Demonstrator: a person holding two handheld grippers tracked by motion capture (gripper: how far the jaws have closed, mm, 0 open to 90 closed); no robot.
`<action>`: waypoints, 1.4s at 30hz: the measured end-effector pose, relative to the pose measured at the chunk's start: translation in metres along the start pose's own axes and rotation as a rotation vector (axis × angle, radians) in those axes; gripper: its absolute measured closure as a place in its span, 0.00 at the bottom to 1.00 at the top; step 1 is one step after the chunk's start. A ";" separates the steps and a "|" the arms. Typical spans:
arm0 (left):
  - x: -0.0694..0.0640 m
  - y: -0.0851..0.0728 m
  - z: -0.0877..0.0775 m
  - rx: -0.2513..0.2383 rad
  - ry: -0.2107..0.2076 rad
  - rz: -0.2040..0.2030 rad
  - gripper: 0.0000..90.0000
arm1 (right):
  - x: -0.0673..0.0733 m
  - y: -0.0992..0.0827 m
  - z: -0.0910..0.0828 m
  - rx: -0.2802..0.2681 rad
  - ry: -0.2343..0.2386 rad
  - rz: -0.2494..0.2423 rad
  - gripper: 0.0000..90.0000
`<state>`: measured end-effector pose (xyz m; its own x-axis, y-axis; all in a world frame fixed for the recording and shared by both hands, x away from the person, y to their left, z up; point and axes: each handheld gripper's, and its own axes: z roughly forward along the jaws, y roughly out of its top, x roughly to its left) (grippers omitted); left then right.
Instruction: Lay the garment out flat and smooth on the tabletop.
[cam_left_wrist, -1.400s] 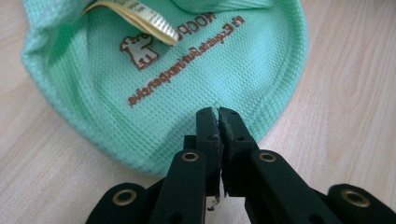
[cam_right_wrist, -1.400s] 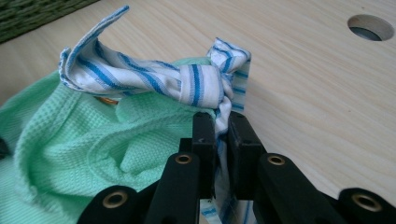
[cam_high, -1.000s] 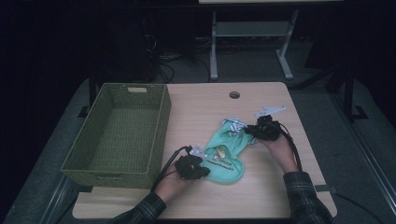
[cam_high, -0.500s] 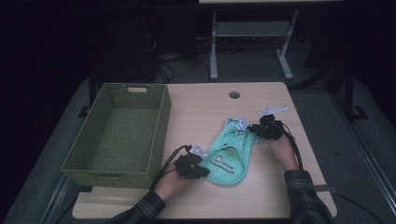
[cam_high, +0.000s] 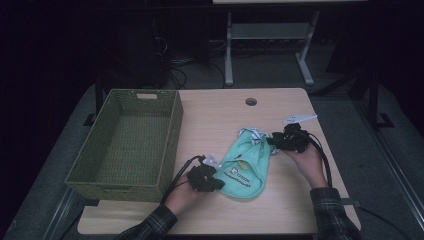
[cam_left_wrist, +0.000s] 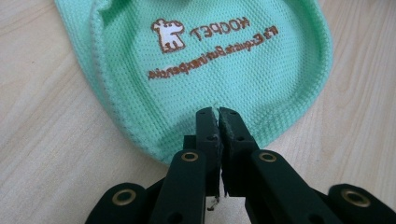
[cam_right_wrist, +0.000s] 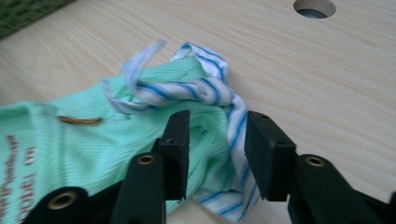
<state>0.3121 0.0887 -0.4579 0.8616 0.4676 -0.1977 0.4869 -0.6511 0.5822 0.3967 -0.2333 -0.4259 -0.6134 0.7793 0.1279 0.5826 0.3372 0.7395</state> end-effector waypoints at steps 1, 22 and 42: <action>0.000 0.000 0.000 0.006 0.001 0.008 0.96 | 0.001 0.000 -0.003 -0.001 0.004 -0.002 0.74; 0.027 0.055 -0.012 -0.156 0.156 -0.041 1.00 | 0.036 -0.033 -0.010 0.061 0.082 -0.078 1.00; 0.053 0.059 0.029 -0.012 0.187 -0.025 1.00 | 0.057 -0.053 0.007 0.191 0.079 -0.127 1.00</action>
<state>0.3910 0.0577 -0.4572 0.8071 0.5871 -0.0624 0.5050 -0.6316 0.5882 0.3346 -0.2027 -0.4620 -0.7235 0.6833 0.0984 0.5836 0.5293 0.6158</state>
